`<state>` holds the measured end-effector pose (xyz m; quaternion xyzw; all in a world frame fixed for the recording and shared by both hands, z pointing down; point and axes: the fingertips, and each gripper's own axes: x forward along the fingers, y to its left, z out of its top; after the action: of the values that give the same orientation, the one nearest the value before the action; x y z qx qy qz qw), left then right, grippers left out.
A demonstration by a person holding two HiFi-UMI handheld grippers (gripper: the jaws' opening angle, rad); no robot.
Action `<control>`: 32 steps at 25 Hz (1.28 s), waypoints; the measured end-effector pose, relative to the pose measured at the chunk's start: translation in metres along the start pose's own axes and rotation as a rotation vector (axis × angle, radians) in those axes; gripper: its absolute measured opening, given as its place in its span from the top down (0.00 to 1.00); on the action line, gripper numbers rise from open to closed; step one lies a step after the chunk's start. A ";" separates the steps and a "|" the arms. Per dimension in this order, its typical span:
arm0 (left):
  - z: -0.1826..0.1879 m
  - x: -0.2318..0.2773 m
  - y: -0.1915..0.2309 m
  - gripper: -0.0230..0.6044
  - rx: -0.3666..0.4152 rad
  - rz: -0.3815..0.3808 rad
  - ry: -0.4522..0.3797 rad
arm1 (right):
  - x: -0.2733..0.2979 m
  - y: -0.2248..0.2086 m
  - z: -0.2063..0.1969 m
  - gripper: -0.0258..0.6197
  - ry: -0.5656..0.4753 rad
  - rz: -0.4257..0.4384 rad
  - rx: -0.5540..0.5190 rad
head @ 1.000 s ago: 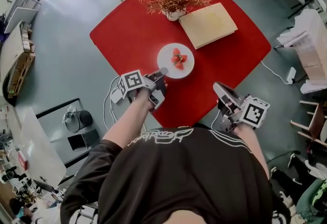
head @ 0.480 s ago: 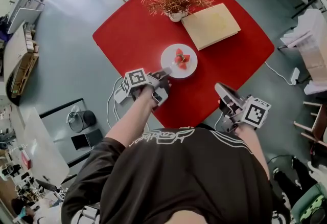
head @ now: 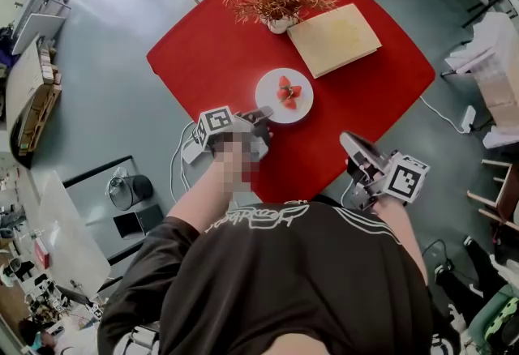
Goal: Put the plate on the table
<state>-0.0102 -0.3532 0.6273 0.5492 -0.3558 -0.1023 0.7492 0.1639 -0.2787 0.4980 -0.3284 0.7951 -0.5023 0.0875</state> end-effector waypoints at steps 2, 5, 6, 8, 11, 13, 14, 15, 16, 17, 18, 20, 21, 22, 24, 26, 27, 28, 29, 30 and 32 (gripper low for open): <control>0.001 0.000 0.000 0.92 -0.009 -0.003 -0.006 | -0.001 -0.001 0.000 0.95 0.001 -0.003 0.003; 0.001 0.000 -0.005 0.87 -0.008 -0.031 -0.007 | -0.002 0.000 0.000 0.95 -0.003 -0.002 0.005; 0.000 0.001 -0.008 0.83 -0.001 -0.044 -0.005 | -0.002 0.000 0.000 0.95 -0.003 0.000 0.005; -0.001 0.002 -0.015 0.74 0.027 -0.069 0.002 | -0.003 0.000 -0.001 0.95 -0.003 0.000 0.007; -0.004 0.004 -0.018 0.68 0.107 -0.069 0.028 | -0.003 -0.001 -0.002 0.95 -0.002 -0.002 0.013; -0.008 0.006 -0.018 0.68 0.161 -0.050 0.049 | -0.004 -0.002 -0.004 0.95 -0.002 -0.003 0.016; -0.010 0.006 -0.017 0.68 0.191 -0.038 0.055 | -0.005 -0.003 -0.004 0.95 -0.003 -0.004 0.016; -0.011 0.006 -0.017 0.68 0.228 -0.022 0.060 | -0.006 -0.004 -0.004 0.95 -0.004 -0.006 0.017; -0.012 0.006 -0.018 0.68 0.274 -0.004 0.065 | -0.007 -0.004 -0.004 0.95 -0.005 -0.008 0.017; -0.013 0.006 -0.018 0.68 0.327 0.017 0.073 | -0.007 -0.004 -0.003 0.95 -0.007 -0.008 0.017; -0.014 0.006 -0.018 0.68 0.386 0.040 0.082 | -0.007 -0.004 -0.003 0.95 -0.008 -0.008 0.016; -0.016 0.006 -0.019 0.67 0.506 0.085 0.102 | -0.008 -0.004 -0.002 0.95 -0.008 -0.007 0.016; -0.017 0.007 -0.019 0.67 0.564 0.105 0.113 | -0.008 -0.004 -0.002 0.95 -0.008 -0.006 0.018; -0.018 0.007 -0.019 0.66 0.618 0.124 0.124 | -0.008 -0.004 -0.003 0.95 -0.008 -0.004 0.022; -0.022 0.006 -0.018 0.64 0.709 0.157 0.148 | -0.008 -0.004 -0.004 0.95 -0.006 0.000 0.030; -0.025 0.005 -0.015 0.63 0.788 0.187 0.172 | -0.007 -0.004 -0.004 0.95 -0.004 0.002 0.033; -0.026 0.005 -0.014 0.63 0.829 0.203 0.186 | -0.007 -0.004 -0.004 0.95 -0.004 0.003 0.033; -0.028 0.004 -0.012 0.63 0.870 0.221 0.201 | -0.007 -0.003 -0.004 0.95 -0.005 0.004 0.033; -0.029 0.004 -0.011 0.62 0.910 0.238 0.218 | -0.007 -0.003 -0.004 0.95 -0.007 0.006 0.035; -0.030 0.003 -0.010 0.62 0.942 0.253 0.235 | -0.007 -0.002 -0.004 0.95 -0.008 0.008 0.038; -0.033 0.001 -0.008 0.61 0.977 0.268 0.260 | -0.008 -0.001 -0.005 0.95 -0.010 0.007 0.044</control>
<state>0.0136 -0.3319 0.6161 0.7925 -0.3333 0.2415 0.4501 0.1685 -0.2701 0.4998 -0.3261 0.7846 -0.5178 0.1002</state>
